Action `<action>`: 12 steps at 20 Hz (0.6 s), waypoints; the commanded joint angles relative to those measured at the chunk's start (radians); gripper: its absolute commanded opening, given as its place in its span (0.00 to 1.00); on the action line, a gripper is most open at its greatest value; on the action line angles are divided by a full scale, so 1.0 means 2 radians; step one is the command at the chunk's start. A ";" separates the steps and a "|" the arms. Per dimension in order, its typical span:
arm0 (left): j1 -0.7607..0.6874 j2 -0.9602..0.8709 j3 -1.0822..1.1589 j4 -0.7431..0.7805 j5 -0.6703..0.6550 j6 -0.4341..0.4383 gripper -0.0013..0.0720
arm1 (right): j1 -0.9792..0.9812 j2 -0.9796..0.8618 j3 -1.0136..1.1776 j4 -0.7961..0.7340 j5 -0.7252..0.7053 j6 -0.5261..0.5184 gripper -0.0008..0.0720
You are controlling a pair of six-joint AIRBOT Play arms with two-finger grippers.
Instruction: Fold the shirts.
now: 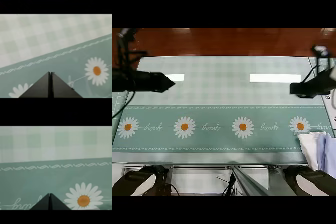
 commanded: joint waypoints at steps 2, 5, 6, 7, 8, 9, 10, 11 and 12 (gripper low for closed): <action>-0.011 -0.033 -0.054 0.101 0.037 -0.075 0.05 | 0.031 -0.010 -0.095 -0.059 -0.082 0.054 0.04; -0.010 -0.046 -0.051 0.102 0.046 -0.065 0.05 | 0.032 -0.010 -0.095 -0.051 -0.075 0.051 0.04; -0.010 -0.046 -0.051 0.102 0.046 -0.065 0.05 | 0.032 -0.010 -0.095 -0.050 -0.071 0.051 0.04; -0.010 -0.046 -0.051 0.102 0.046 -0.065 0.05 | 0.032 -0.010 -0.095 -0.050 -0.068 0.051 0.04; -0.010 -0.047 -0.051 0.102 0.047 -0.065 0.05 | 0.032 -0.010 -0.095 -0.050 -0.068 0.051 0.04; -0.010 -0.047 -0.051 0.102 0.046 -0.065 0.05 | 0.032 -0.010 -0.095 -0.050 -0.068 0.051 0.04; -0.010 -0.047 -0.051 0.102 0.047 -0.065 0.05 | 0.032 -0.010 -0.095 -0.050 -0.068 0.051 0.04; -0.010 -0.047 -0.051 0.102 0.047 -0.065 0.05 | 0.032 -0.010 -0.095 -0.050 -0.068 0.051 0.04; -0.010 -0.047 -0.051 0.102 0.047 -0.065 0.05 | 0.032 -0.010 -0.095 -0.050 -0.068 0.051 0.04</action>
